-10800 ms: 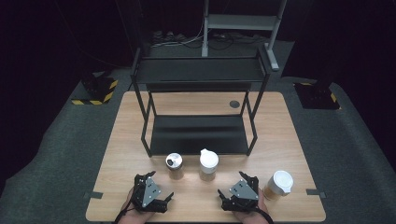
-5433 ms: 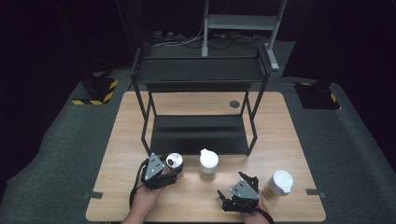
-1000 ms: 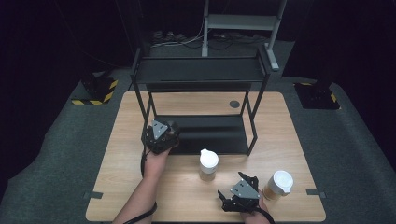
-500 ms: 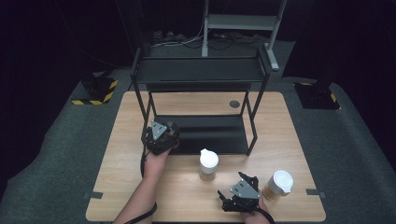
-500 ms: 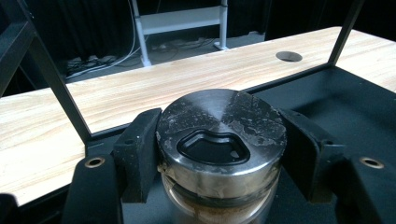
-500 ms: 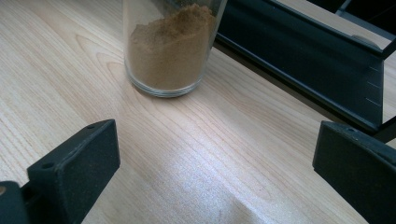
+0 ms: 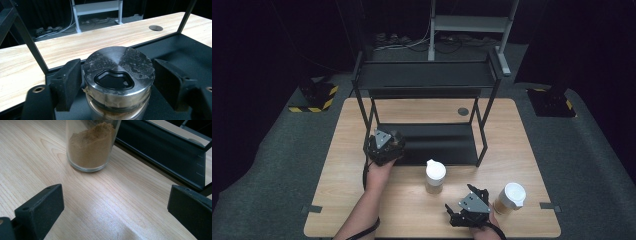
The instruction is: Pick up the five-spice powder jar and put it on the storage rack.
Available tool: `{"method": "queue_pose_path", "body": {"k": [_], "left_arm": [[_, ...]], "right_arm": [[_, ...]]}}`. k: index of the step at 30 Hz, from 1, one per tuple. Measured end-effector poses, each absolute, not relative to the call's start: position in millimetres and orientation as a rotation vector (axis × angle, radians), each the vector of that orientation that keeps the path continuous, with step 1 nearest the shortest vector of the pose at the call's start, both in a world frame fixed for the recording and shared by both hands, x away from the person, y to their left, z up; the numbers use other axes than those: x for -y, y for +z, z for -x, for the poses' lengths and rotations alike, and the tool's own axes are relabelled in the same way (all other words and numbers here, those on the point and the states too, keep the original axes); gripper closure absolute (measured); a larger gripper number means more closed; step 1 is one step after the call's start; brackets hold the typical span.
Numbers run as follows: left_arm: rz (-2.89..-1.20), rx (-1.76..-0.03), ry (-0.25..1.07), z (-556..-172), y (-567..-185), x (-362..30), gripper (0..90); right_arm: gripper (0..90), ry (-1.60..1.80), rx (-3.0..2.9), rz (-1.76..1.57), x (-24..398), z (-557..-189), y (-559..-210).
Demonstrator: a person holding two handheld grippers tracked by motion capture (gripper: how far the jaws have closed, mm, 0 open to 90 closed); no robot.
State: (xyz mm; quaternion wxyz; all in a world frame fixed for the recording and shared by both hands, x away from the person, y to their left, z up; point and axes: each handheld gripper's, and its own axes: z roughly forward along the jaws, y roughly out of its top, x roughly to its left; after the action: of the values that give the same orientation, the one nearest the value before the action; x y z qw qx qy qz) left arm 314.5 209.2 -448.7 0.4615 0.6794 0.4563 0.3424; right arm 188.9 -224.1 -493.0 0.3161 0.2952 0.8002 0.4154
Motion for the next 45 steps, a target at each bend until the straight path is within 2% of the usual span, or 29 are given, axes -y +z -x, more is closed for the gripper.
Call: {"method": "queue_pose_path", "body": {"k": [12,24,45], "left_arm": [[-1.668,-1.085,0.864,-309,-444,-210,18.3],[-1.674,-1.032,0.884,-296,-430,-209,0.6],[-1.673,-1.022,0.880,-255,-419,-217,0.4]], "right_arm": [[0.0,1.088,-2.109,-0.774,223,-189,-493],[0.0,1.085,-2.110,-0.768,223,-189,-493],[0.0,1.076,-2.115,-0.765,222,-188,-492]]}}
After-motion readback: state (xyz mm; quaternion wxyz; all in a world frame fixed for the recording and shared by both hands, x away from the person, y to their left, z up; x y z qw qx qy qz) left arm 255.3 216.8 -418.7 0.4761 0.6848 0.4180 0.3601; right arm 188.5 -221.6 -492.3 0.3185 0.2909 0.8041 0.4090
